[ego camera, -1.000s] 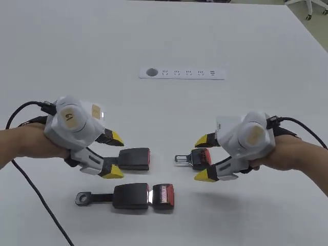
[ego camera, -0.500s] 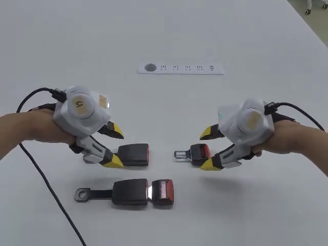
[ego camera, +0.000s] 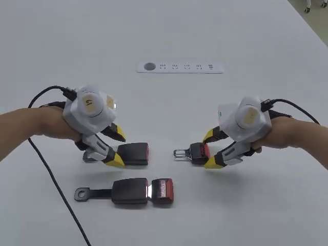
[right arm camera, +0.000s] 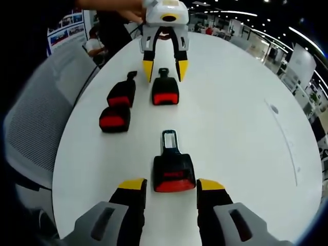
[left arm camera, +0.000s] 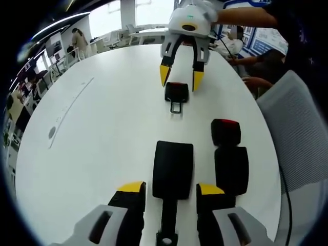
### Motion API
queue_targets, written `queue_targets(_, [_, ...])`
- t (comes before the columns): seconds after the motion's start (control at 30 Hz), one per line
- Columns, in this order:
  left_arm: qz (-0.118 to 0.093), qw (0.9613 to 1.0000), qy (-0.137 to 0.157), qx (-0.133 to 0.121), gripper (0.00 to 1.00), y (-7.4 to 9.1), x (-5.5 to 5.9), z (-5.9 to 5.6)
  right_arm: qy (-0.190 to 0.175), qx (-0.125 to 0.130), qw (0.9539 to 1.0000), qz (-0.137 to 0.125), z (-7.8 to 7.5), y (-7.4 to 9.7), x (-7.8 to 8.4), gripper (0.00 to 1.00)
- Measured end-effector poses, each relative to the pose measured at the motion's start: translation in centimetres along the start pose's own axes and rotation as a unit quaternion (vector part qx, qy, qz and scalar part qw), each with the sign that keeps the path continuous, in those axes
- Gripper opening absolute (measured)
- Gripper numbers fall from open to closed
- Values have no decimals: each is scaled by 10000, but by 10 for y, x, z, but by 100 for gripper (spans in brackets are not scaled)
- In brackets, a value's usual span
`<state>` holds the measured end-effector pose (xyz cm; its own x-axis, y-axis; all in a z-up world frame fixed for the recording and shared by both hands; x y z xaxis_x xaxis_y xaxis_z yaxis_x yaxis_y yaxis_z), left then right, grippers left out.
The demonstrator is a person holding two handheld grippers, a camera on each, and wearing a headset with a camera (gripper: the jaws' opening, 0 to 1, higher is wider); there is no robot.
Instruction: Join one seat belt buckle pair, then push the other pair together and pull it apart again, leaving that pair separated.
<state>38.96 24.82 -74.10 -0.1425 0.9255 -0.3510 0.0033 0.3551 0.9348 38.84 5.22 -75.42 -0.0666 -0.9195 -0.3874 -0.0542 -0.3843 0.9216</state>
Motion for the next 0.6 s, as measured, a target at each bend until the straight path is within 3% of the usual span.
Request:
queue_targets(0.17, [113,9999,-115,5,36,-3,-1,-2,29,-8,10000,-23,-4,-2,0,33])
queue_targets(0.6, [180,9996,-178,87,32,-10,5,0,62,18,10000,-51,-4,-1,0,31])
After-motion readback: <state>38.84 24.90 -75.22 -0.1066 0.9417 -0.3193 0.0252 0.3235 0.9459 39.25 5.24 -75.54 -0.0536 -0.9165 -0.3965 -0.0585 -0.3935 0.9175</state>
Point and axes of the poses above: the centre of the closed fingertips' face, and the gripper's own axes: y roughly backward along the fingers, z roughly to its left, x roughly out of its underside, the point moved 2 cm from there along y, roughly backward along the fingers, and after that the axes turned 10 degrees about z, right-handed, at the moved point
